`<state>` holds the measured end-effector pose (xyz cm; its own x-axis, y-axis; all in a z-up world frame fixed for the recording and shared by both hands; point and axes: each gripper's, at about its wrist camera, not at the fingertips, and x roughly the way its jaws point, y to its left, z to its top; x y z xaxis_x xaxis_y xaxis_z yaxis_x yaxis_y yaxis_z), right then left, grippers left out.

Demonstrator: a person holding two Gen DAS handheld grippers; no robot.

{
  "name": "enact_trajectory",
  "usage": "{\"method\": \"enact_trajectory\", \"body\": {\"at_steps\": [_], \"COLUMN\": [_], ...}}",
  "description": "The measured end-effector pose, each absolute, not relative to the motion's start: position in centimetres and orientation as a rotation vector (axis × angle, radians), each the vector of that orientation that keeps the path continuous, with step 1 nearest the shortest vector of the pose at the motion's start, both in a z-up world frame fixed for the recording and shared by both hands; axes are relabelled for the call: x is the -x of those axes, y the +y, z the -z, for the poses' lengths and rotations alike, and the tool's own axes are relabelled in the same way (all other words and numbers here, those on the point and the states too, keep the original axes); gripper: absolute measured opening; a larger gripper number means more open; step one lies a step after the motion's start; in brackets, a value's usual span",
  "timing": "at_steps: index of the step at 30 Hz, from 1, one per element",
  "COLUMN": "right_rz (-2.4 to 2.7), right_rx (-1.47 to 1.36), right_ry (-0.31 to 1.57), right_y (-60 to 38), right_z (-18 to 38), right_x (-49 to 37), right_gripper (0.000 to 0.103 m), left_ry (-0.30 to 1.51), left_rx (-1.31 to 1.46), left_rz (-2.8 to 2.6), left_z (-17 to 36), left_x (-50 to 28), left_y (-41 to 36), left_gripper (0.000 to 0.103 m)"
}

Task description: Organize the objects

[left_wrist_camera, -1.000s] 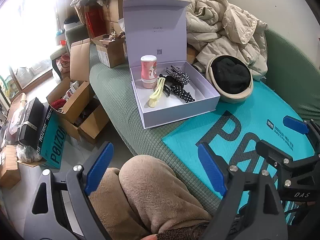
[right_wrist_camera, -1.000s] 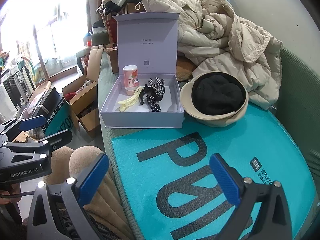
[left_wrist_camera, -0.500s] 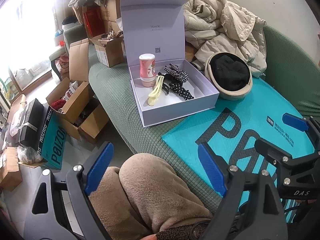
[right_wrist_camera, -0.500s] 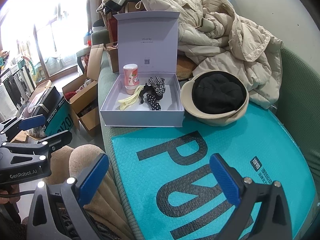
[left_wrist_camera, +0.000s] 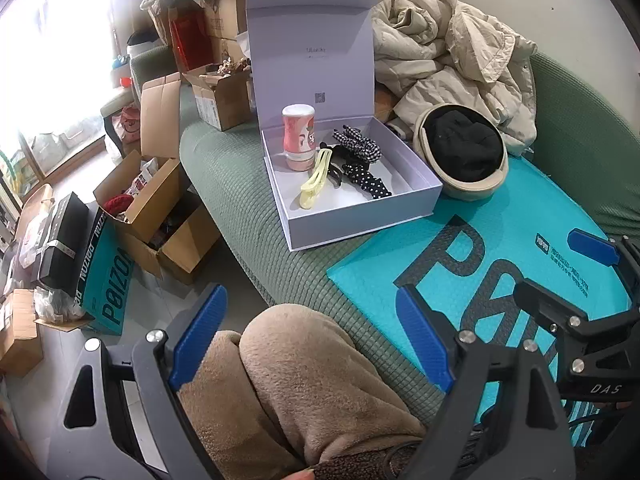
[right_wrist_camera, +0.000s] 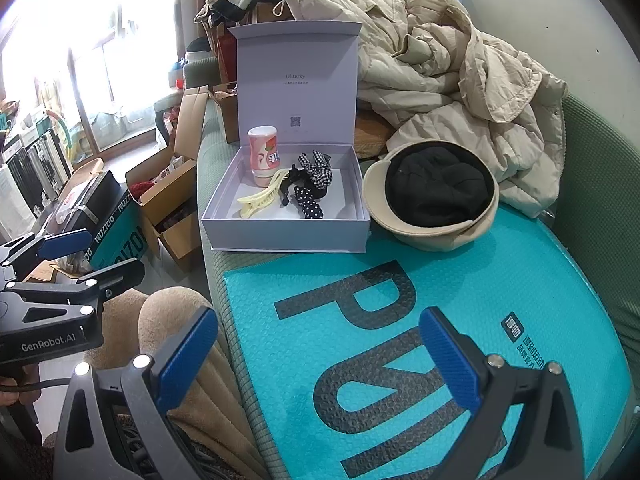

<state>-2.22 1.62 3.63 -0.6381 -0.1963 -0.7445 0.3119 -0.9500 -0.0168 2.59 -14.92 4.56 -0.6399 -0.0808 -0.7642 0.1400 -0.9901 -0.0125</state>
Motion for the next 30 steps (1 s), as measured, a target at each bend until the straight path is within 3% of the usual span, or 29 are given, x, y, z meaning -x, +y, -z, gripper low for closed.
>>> {"method": "enact_trajectory", "body": {"at_steps": [30], "right_rz": [2.589], "right_rx": [-1.196], "right_ry": [0.21], "right_y": [1.36], "right_z": [-2.89], "right_x": [3.13], "right_gripper": [0.102], "left_ry": [0.095], "left_rx": [-1.295], "left_rz": [2.728], "left_z": [-4.09], "left_x": [-2.25], "left_y": [-15.18], "left_gripper": [0.086]}}
